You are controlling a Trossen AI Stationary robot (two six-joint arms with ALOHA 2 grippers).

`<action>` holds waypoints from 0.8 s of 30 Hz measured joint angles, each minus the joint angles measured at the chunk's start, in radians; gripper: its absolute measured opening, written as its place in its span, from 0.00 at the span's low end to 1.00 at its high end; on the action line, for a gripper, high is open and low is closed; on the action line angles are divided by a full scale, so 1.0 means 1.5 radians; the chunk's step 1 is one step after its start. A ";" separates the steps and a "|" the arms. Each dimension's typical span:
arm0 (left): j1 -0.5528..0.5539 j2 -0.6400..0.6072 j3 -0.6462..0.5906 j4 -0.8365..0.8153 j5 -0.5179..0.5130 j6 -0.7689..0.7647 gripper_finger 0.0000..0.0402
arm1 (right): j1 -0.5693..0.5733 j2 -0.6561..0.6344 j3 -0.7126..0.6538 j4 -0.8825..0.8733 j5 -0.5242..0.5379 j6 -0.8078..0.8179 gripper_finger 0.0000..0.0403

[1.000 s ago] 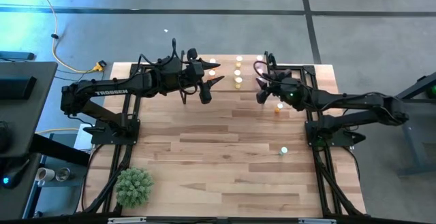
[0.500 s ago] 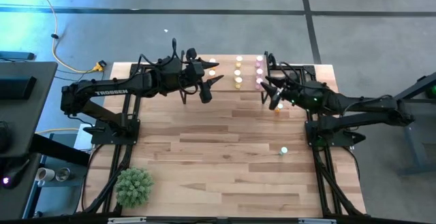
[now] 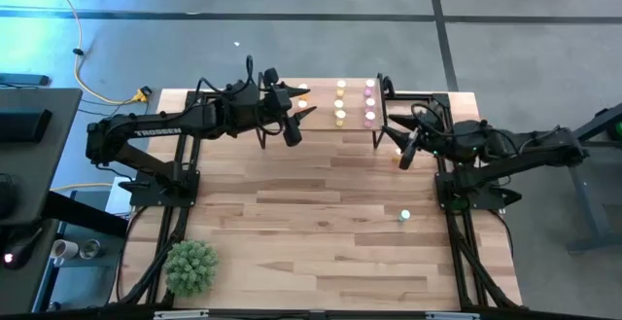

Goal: Pick and place medicine bottles onto shelf by color
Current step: Put the orange pill bottle on the shelf aligned with the other orange pill bottles

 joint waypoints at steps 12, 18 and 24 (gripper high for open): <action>-0.001 -0.025 0.000 -0.040 -0.008 -0.023 0.50 | 0.014 0.002 0.012 -0.360 0.014 0.432 0.41; -0.001 -0.025 0.000 -0.040 -0.020 -0.018 0.50 | 0.014 0.008 -0.017 -0.446 -0.028 0.589 0.41; -0.001 -0.025 0.000 -0.040 -0.020 -0.018 0.50 | 0.014 0.010 -0.067 -0.443 -0.079 0.680 0.41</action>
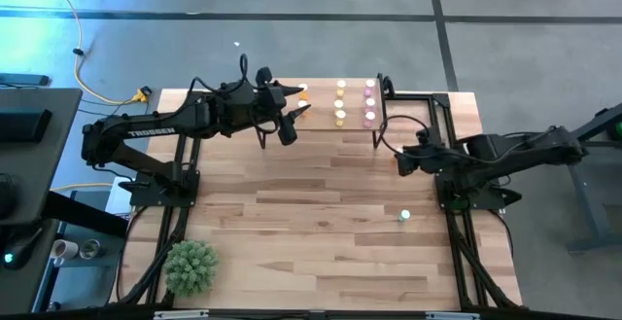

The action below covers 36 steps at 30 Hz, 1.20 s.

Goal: Pick and place medicine bottles onto shelf by color
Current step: Put the orange pill bottle on the shelf aligned with the other orange pill bottles

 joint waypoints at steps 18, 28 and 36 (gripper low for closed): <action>0.000 0.000 0.000 0.001 0.000 0.000 0.50 | 0.022 0.037 -0.107 0.069 -0.128 0.147 0.41; 0.000 0.000 0.000 0.001 -0.002 0.000 0.50 | 0.132 0.067 -0.107 0.085 -0.090 0.197 0.41; 0.000 0.000 0.000 0.001 -0.004 0.000 0.50 | 0.194 0.077 -0.107 0.047 -0.031 0.278 0.41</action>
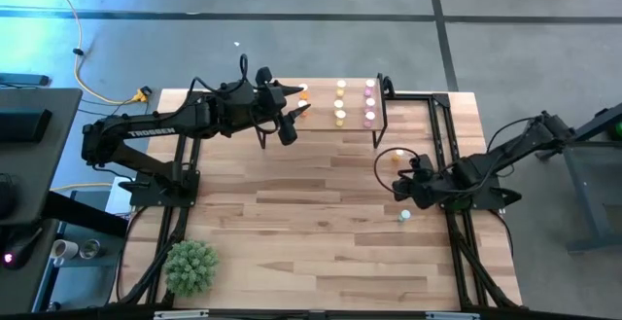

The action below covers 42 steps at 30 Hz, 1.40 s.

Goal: Pick and place medicine bottles onto shelf by color
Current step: Put the orange pill bottle on the shelf aligned with the other orange pill bottles

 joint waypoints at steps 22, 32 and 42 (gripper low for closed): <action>0.000 0.000 0.000 0.000 -0.059 0.000 0.50 | 0.045 0.110 0.000 -0.069 0.038 0.062 0.41; 0.003 0.000 0.000 -0.001 -0.070 0.000 0.50 | 0.044 0.138 0.000 -0.080 0.034 0.078 0.41; 0.003 0.001 0.000 -0.001 -0.068 0.000 0.50 | 0.046 0.138 0.000 -0.118 0.033 0.028 0.41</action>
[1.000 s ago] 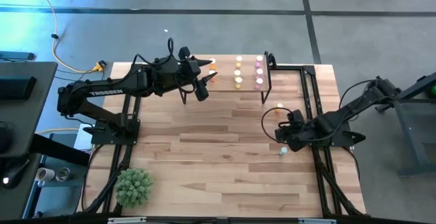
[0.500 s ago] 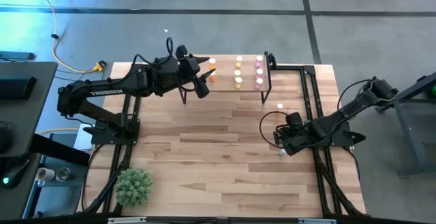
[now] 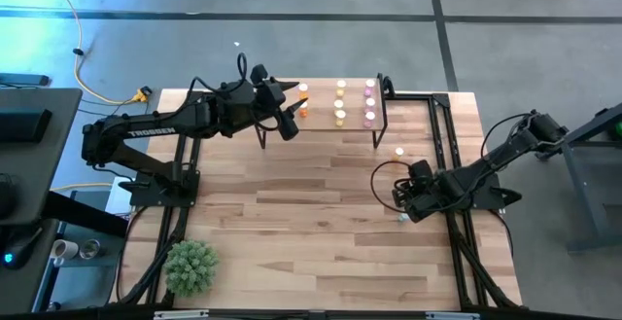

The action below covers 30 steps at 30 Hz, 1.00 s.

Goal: Pick and place medicine bottles onto shelf by color
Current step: Put the orange pill bottle on the shelf aligned with the other orange pill bottles

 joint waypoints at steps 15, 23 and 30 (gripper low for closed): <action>0.000 0.000 0.000 0.000 -0.001 0.000 0.50 | 0.000 -0.001 -0.046 0.030 0.076 -0.024 0.41; 0.000 0.000 0.000 0.000 -0.002 0.000 0.50 | 0.000 -0.001 -0.065 0.043 0.086 -0.059 0.41; 0.000 0.000 0.000 0.000 -0.002 0.000 0.50 | 0.000 -0.001 -0.065 0.029 0.134 -0.096 0.41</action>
